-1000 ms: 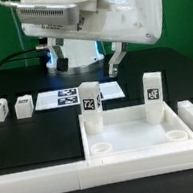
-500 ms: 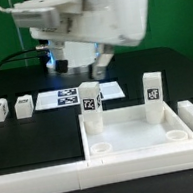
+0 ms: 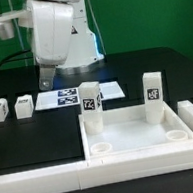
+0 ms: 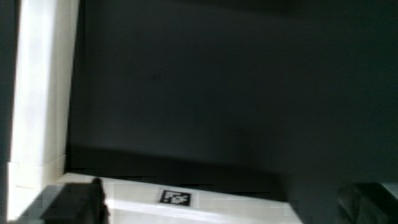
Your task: Assemble square table
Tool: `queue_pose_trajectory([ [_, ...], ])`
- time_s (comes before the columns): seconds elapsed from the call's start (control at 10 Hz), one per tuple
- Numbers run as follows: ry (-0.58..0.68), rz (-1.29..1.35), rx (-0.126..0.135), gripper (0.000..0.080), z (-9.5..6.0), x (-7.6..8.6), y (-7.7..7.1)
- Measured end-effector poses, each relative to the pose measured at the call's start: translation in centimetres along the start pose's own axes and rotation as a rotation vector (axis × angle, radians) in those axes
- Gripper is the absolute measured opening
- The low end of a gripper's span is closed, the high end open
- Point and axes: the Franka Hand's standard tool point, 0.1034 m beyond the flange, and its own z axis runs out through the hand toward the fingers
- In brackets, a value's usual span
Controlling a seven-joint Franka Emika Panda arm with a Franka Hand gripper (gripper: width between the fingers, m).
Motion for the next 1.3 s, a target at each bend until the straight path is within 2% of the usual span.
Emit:
queue_pose_trajectory([
  [0.4, 0.012, 0.225, 0.005, 0.0649, 0.1, 0.3, -0.1],
  [0.5, 0.029, 0.311, 0.025, 0.0649, 0.8, -0.4, -1.0],
  [0.7, 0.040, 0.503, 0.055, 0.0649, 2.3, -3.0, -3.9],
  [0.8, 0.050, 0.620, 0.083, 0.0649, 2.9, -4.1, -5.1],
  [1.0, 0.069, 0.806, 0.188, 0.0649, 3.7, -5.3, -6.9],
  [1.1, 0.083, 0.857, 0.169, 0.0649, 3.7, -5.1, -6.3],
  [1.3, 0.079, 0.942, 0.176, 0.0649, 3.7, -4.9, -6.3],
])
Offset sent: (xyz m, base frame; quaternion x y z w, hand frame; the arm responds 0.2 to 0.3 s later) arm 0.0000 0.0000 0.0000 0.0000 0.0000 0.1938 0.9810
